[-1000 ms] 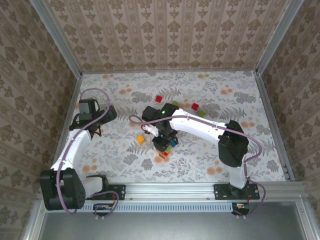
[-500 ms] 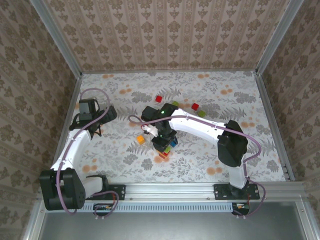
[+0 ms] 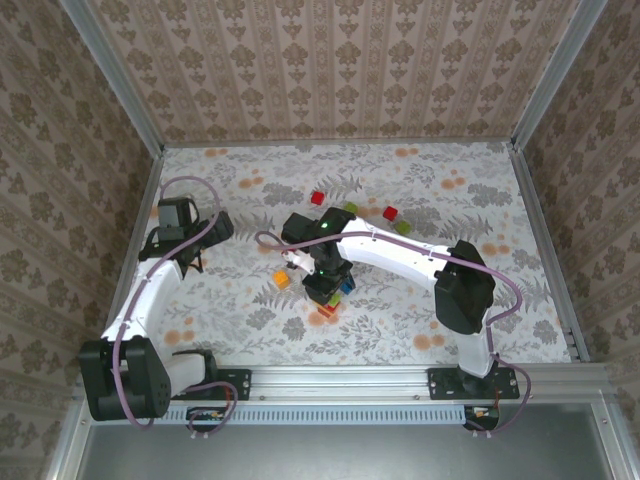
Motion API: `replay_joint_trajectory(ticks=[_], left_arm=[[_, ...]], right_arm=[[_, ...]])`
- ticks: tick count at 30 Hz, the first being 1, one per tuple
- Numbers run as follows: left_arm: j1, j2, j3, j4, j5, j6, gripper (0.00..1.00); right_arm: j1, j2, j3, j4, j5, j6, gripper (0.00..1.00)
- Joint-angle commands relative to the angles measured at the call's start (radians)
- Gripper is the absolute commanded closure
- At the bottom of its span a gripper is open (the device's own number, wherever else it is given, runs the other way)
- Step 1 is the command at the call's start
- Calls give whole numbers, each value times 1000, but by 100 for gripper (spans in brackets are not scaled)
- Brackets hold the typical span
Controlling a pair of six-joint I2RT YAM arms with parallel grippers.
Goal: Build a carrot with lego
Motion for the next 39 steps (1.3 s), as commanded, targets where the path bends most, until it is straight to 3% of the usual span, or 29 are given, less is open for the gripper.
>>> replay_joint_trajectory(ticks=[1, 30, 39], left_arm=[[-4, -7, 28, -14, 5, 19, 0], [-4, -2, 30, -11, 5, 19, 0], [-5, -4, 31, -13, 5, 18, 0]], right_arm=[[15, 42, -23, -36, 15, -9, 65], [26, 95, -18, -41, 161, 35, 65], [26, 73, -7, -46, 131, 31, 64]])
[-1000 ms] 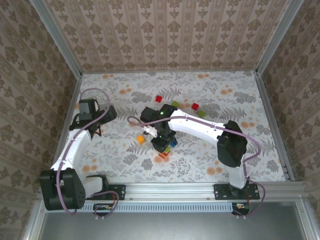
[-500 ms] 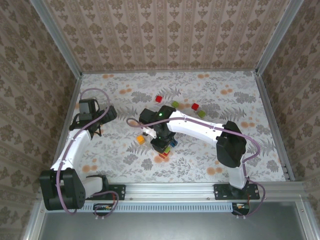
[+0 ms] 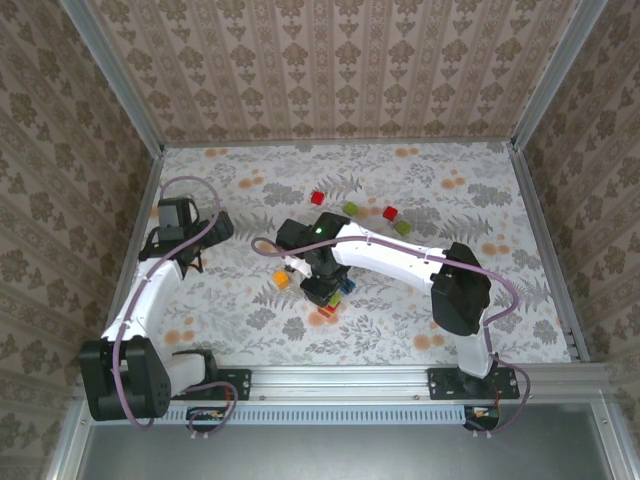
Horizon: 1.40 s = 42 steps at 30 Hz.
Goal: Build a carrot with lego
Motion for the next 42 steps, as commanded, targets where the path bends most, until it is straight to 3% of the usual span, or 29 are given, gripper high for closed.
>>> replay_joint_trajectory(ticks=[1, 25, 35, 42], left_arm=[[-5, -4, 31, -13, 6, 18, 0], [-4, -2, 31, -13, 6, 19, 0], [-4, -1, 32, -14, 7, 20, 0], [-5, -1, 31, -14, 8, 19, 0]], right_arm=[[-1, 51, -23, -30, 40, 5, 64], [-7, 19, -29, 11, -10, -14, 53], [-7, -17, -25, 8, -15, -16, 36], [-7, -68, -15, -17, 9, -12, 35]])
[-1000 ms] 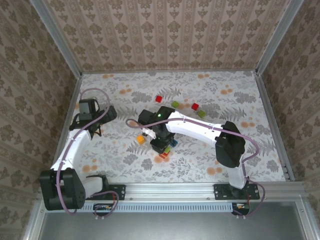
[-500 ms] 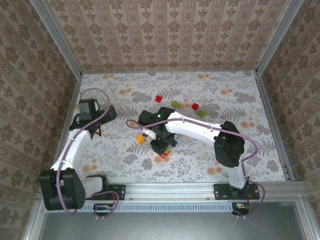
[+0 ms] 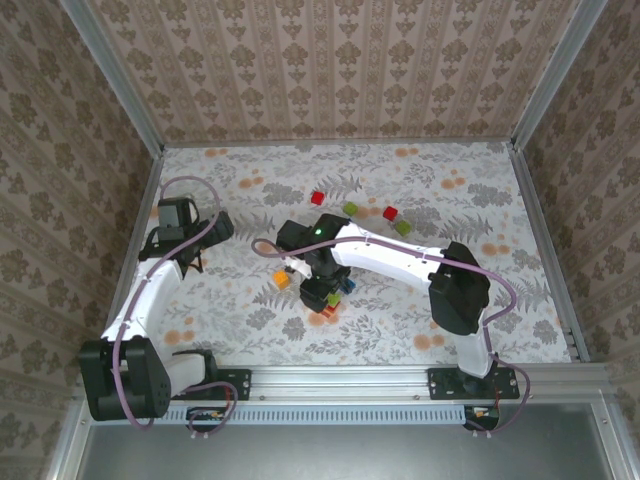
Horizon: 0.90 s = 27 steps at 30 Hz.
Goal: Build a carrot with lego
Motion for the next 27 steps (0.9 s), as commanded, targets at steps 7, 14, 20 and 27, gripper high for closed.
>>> replay_joint_trajectory(ticks=[7, 14, 20, 27], left_arm=[[-7, -1, 33, -13, 10, 17, 0], [-7, -3, 31, -15, 11, 16, 0], [-6, -3, 30, -15, 8, 16, 0], [-7, -4, 30, -13, 8, 17, 0]], right_arm=[[-7, -131, 51, -87, 64, -6, 34], [-8, -142, 79, -96, 44, 2, 66], [-8, -97, 93, -109, 27, 1, 81], [-13, -74, 92, -106, 24, -8, 82]])
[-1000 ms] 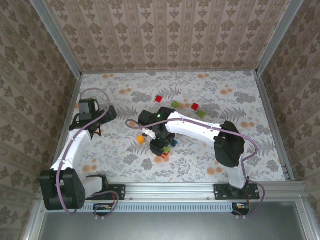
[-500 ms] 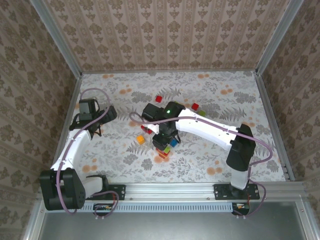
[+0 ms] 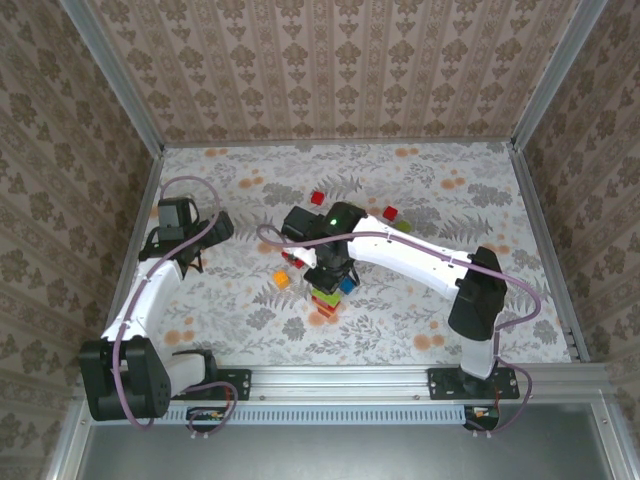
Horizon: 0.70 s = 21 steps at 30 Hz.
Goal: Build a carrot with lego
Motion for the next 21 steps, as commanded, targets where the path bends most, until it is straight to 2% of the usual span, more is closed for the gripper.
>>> replay_joint_trajectory(ticks=[1, 21], left_arm=[[-7, -4, 31, -14, 9, 16, 0], [-6, 8, 34, -11, 3, 17, 0]], right_arm=[[-10, 17, 22, -31, -7, -14, 82], [-23, 46, -21, 6, -60, -28, 81]])
